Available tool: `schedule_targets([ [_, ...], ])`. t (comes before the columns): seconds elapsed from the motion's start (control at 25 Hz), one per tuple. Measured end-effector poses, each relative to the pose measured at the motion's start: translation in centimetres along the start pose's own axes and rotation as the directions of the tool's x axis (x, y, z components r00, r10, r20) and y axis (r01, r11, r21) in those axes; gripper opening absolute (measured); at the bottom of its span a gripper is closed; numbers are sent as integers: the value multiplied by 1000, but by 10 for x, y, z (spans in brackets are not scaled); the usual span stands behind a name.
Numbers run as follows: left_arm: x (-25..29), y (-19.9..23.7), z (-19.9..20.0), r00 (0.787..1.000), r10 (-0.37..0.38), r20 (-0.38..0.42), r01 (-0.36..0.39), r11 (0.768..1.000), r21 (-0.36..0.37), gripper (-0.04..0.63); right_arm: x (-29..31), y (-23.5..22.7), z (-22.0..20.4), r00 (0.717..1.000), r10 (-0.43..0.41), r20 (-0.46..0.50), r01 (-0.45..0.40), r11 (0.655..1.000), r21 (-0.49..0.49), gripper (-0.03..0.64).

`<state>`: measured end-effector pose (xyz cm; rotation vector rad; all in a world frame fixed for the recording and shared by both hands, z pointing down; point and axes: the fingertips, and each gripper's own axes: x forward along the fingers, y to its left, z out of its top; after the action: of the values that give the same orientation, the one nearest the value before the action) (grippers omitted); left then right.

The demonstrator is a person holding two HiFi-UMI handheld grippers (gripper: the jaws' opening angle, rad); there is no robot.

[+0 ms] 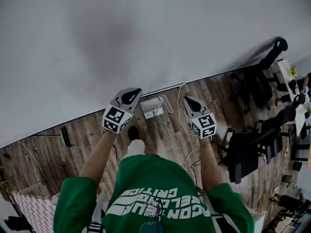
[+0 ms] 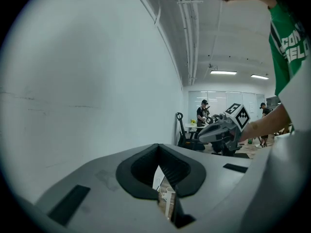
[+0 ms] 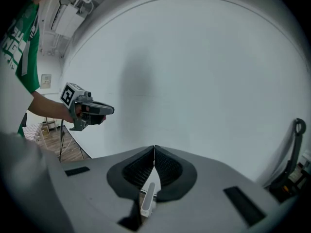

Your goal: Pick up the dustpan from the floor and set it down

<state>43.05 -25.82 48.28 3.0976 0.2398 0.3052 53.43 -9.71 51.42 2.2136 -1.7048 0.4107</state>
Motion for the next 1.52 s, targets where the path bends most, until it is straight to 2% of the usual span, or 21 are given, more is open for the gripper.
schedule_targets([
  [0.32, 3, 15, -22, 1000, -8, -28, 7, 999, -46, -3, 51, 1, -34, 989, 11, -145, -10, 1000, 8, 11],
  [0.56, 4, 26, -38, 999, -17, -46, 13, 996, -88, -3, 94, 6, -76, 950, 24, -311, -19, 1000, 19, 14],
  [0.64, 6, 32, -41, 999, -21, -48, 16, 994, -104, -3, 109, 6, -91, 928, 34, -370, -23, 999, 33, 62],
  [0.72, 8, 37, -44, 998, -29, -54, 22, 993, -119, -3, 124, 8, -107, 900, 48, -432, -25, 998, 58, 141],
  [0.92, 14, 45, -56, 995, -69, -72, 59, 989, -139, -3, 162, 12, -149, 823, 60, -565, -5, 995, 99, 198],
  [1.12, 20, 53, -65, 988, -123, -90, 110, 984, -141, -3, 191, 19, -188, 708, 61, -703, -8, 997, 79, 219],
  [1.24, 22, 60, -67, 983, -156, -101, 143, 981, -128, -3, 206, 18, -210, 658, 54, -751, -3, 998, 70, 222],
  [1.4, 22, 66, -67, 975, -194, -111, 182, 977, -111, -3, 218, 39, -241, 579, 156, -800, -26, 984, 174, 222],
  [1.52, 21, 71, -73, 970, -206, -126, 194, 976, -102, -3, 224, 23, -264, 525, 94, -846, 0, 994, 110, 222],
])
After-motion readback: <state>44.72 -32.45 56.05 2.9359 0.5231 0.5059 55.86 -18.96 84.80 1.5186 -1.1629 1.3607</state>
